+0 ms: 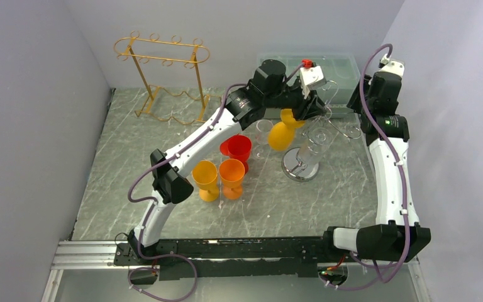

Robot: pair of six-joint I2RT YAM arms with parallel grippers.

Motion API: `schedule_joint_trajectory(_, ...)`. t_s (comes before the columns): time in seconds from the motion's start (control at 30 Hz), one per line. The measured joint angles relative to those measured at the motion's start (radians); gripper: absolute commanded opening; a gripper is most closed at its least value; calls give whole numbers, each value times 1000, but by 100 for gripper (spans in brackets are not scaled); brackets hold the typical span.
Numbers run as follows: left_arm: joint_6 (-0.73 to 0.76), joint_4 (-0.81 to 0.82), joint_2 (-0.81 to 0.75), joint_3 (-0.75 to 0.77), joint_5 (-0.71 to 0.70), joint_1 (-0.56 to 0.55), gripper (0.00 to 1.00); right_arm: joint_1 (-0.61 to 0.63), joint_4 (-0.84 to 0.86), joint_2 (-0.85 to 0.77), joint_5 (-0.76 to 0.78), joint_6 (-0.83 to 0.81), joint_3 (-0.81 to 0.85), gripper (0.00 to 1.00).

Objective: Place the wine glass upside down on the wine glass rack
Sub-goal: Adjust the wine rack at the center of the board.

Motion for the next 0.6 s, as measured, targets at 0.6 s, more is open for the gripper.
schedule_joint_trajectory(0.6,-1,38,26,21,24,-20,62,-9,-1,-22,-17,3,-18,44)
